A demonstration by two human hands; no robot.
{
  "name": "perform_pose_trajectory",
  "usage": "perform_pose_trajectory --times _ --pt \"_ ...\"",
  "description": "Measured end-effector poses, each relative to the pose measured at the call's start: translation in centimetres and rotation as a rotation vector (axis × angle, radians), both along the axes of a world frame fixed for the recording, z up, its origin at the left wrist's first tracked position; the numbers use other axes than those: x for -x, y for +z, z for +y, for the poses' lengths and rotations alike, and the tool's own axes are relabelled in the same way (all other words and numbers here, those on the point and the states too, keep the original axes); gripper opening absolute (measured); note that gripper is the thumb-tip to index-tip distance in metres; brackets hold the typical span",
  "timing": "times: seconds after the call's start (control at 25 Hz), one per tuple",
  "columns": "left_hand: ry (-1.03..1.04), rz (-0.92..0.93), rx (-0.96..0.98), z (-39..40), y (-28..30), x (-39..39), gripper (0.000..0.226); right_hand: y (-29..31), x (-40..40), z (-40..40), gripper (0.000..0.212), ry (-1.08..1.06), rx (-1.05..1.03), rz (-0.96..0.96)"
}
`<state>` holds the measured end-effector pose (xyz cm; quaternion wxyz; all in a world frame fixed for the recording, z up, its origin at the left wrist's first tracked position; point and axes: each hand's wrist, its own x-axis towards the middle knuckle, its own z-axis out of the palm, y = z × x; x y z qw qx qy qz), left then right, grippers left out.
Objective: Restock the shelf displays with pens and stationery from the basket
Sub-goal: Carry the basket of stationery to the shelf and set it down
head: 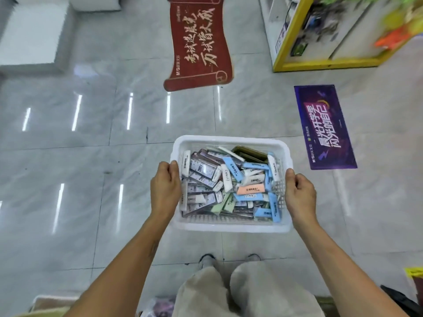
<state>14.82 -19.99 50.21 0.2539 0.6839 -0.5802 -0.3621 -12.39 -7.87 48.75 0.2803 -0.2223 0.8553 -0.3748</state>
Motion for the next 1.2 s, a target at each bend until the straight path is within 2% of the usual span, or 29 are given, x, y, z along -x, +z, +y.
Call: perform_pose_trajectory --times 0.24,0.56,0.84,1.2 --pt "-0.019 -0.063 -0.009 -7.3 4.2 0.6 0.039 5.2 1.1 -8.0 0.047 0.022 0.001 0.022" --pt "0.010 -0.010 0.011 -24.3 7.0 7.0 0.039 8.1 8.5 -26.5 0.047 0.086 0.005 0.046" --pt "0.101 0.078 0.042 -43.1 9.3 11.4 0.042 11.9 13.6 -46.9 0.052 0.138 0.033 0.096" --pt "-0.049 0.020 0.082 -73.5 11.1 16.8 0.039 14.0 17.8 -73.5 0.052 0.034 0.071 0.040"
